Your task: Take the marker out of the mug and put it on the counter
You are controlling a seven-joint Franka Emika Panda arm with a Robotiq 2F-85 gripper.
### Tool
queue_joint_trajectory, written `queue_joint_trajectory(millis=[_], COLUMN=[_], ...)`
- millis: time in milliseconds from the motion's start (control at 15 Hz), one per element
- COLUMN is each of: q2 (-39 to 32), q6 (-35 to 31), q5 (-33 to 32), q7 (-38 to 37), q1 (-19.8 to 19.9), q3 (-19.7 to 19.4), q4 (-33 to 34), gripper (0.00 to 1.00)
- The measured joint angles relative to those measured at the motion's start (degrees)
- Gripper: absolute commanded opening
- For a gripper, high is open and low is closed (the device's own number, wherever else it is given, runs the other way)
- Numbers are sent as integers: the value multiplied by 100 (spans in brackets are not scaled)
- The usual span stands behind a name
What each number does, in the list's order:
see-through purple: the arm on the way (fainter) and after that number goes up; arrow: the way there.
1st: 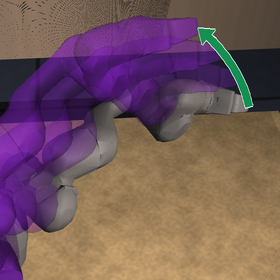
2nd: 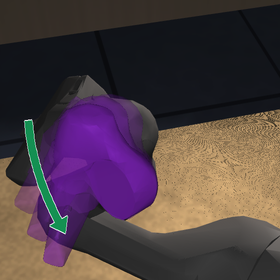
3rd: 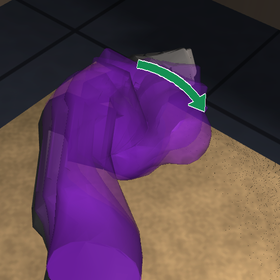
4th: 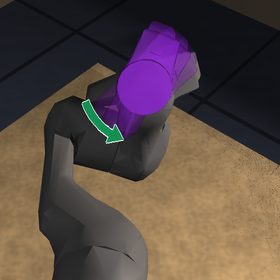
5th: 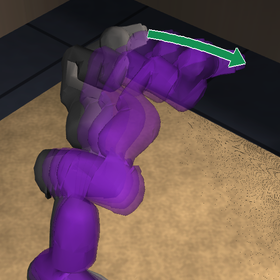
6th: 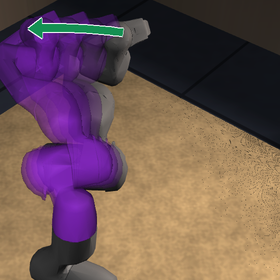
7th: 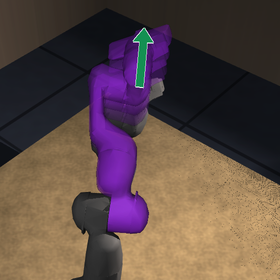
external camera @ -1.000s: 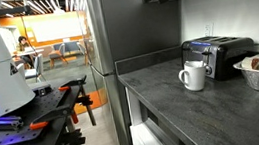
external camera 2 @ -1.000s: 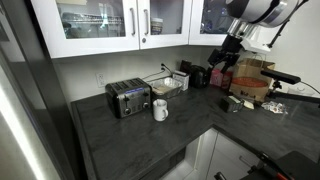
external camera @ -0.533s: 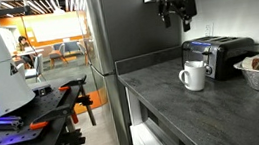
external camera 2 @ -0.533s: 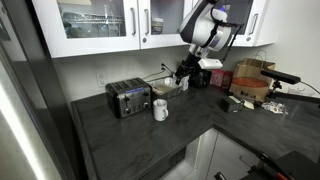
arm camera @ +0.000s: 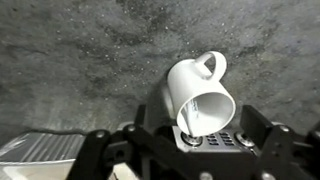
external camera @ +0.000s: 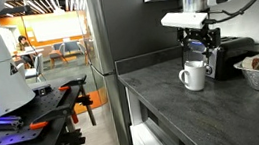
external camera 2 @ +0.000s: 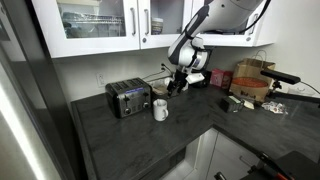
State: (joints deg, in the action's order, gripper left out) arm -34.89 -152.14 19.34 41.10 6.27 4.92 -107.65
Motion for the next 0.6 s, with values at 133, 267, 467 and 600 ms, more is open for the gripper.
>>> queue_joint_trajectory(millis=[133,267,467,600], q2=[-24,-14,-32,-81], q6=[20,30,-123,-363], q5=[-22,-24,-301,-529], q7=[0,0,-249,-549], q1=[5,14,82,73], q3=[3,3,74,115], q4=[75,85,28,-25], gripper=[100,100,100,100])
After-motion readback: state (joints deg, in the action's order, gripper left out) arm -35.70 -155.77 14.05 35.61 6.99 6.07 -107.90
